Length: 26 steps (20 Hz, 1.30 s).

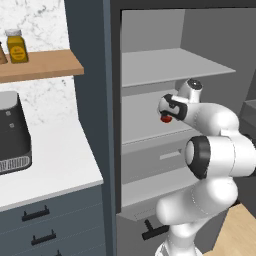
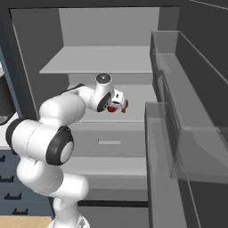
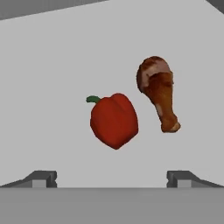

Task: Place one bell pepper and one chicken drumstick in each tupperware on the nearby counter, to pack two identical lunches.

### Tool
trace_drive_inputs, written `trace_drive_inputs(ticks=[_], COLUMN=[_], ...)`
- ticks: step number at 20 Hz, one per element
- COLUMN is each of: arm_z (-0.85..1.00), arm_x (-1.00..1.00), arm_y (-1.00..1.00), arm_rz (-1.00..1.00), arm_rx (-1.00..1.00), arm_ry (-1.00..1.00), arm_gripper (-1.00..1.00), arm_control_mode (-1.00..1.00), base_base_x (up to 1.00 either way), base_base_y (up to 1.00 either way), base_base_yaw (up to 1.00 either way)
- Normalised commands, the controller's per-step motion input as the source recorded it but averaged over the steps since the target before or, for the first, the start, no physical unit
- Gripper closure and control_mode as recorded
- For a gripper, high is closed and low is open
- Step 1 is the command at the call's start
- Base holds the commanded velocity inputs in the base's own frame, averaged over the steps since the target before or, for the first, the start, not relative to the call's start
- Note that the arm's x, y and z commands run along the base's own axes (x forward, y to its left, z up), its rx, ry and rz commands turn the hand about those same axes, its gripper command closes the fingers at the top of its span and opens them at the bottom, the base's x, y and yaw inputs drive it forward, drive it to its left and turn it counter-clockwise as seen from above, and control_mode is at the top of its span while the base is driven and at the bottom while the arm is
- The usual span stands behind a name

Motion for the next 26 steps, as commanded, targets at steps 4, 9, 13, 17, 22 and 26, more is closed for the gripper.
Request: trace_drive_inputs(ticks=[4, 9, 13, 17, 22, 26], arm_z=[-0.14, -0.2, -0.14, -0.08, -0.06, -0.09], arm_x=[0.24, 0.19, 0.18, 0.22, 0.47, 0.26], arm_y=[0.01, 0.14, 0.11, 0.01, -0.02, -0.05], arm_rz=[0.0, 0.0, 0.0, 0.0, -0.01, 0.0], arm_rx=[0.0, -0.02, -0.03, -0.04, 0.0, 0.0], arm_ry=[-0.1, 0.0, 0.04, 0.05, 0.05, 0.0], arm_gripper=[-1.0, -1.0, -1.0, -1.0, -1.0, -1.0], arm_control_mode=[-1.0, -1.0, -1.0, -1.0, -1.0, -1.0], base_base_x=[0.0, 0.0, 0.0, 0.0, 0.0, 0.0], base_base_y=[0.0, 0.0, 0.0, 0.0, 0.0, 0.0], base_base_yaw=[0.0, 0.0, 0.0, 0.0, 0.0, 0.0])
